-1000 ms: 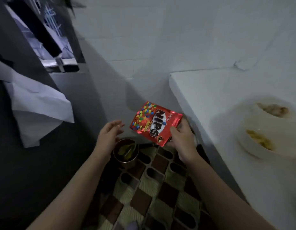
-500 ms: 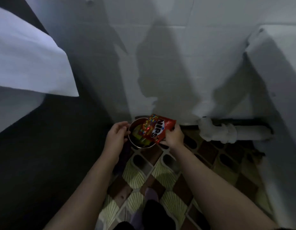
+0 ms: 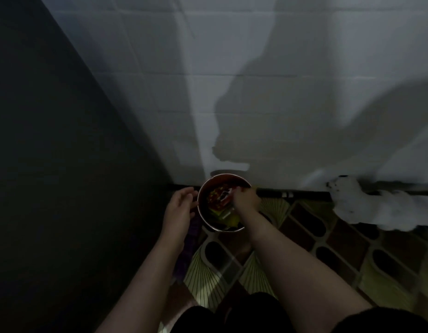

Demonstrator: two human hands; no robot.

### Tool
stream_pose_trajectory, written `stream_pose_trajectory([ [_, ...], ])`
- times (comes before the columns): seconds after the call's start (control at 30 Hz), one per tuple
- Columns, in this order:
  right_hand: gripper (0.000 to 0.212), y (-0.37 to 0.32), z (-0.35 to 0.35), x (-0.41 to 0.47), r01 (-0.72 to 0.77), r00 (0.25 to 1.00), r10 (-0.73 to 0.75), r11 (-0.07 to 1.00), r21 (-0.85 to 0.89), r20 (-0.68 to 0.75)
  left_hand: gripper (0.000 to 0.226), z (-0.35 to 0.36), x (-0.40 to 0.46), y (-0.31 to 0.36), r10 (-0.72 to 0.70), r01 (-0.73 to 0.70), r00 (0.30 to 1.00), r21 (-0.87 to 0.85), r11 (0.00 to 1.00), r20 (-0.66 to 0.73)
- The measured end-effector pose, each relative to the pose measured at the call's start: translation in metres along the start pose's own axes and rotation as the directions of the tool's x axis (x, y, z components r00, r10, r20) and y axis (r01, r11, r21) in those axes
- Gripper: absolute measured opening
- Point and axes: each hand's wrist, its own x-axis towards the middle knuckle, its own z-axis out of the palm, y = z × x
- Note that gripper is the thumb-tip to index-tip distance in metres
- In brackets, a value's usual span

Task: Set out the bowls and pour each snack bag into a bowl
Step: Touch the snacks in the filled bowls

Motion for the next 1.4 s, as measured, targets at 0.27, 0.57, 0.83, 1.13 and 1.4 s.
stream_pose_trajectory([
  [0.27,0.028,-0.101,-0.154,-0.174,0.528,0.840,-0.430,0.789,0.314,-0.331,0.020,0.071,-0.126,0.142,0.344,-0.342,0.936,-0.034,0.939,0.068],
  [0.57,0.026,-0.181,-0.398,-0.378,0.841,0.431,-0.541,0.530,0.104,-0.722,0.017,0.164,-0.330,0.296,0.665,-0.612,0.618,-0.274,0.742,0.420],
  [0.83,0.027,-0.120,-0.546,-0.491,0.769,0.159,-0.399,0.624,-0.140,-0.903,0.018,0.249,-0.477,0.309,0.669,-0.609,0.232,-0.431,0.666,0.706],
  [1.13,0.025,-0.020,-0.637,-0.553,0.601,0.044,-0.216,0.786,-0.147,-0.975,0.016,0.335,-0.587,0.273,0.551,-0.565,-0.019,-0.464,0.682,0.834],
  [1.4,0.020,0.032,-0.707,-0.529,0.278,0.380,-0.050,0.959,0.062,-0.924,0.016,0.409,-0.595,0.242,0.416,-0.807,-0.045,-0.279,0.521,0.908],
])
